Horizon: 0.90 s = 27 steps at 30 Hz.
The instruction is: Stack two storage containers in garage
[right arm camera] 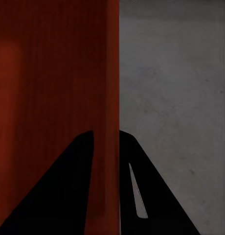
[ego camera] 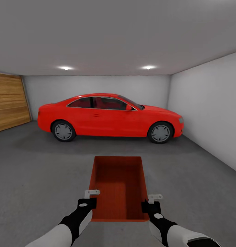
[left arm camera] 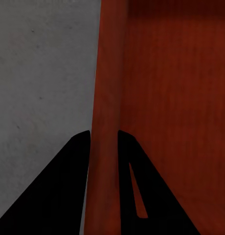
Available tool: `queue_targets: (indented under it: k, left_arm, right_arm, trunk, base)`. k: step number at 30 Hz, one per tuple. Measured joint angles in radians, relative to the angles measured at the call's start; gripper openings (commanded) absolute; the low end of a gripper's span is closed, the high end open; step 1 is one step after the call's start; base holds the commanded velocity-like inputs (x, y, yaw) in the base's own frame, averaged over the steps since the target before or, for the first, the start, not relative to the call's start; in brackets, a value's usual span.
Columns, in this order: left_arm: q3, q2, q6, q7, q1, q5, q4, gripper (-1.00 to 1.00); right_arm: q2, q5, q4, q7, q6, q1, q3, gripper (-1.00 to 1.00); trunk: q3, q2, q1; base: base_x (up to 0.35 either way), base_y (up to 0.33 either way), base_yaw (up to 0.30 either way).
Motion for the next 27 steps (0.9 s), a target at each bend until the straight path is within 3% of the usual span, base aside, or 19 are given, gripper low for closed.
queue_targets:
  k: [27]
  left_arm:
    - [0.001, 0.0, 0.0, 0.0, 0.0, -0.001, 0.0, -1.0]
  right_arm:
    - [0.0, 0.0, 0.0, 0.0, 0.0, 0.0, 0.0, -1.0]
  trunk:
    - [0.0, 0.0, 0.0]
  base:
    - [0.321, 0.0, -0.28]
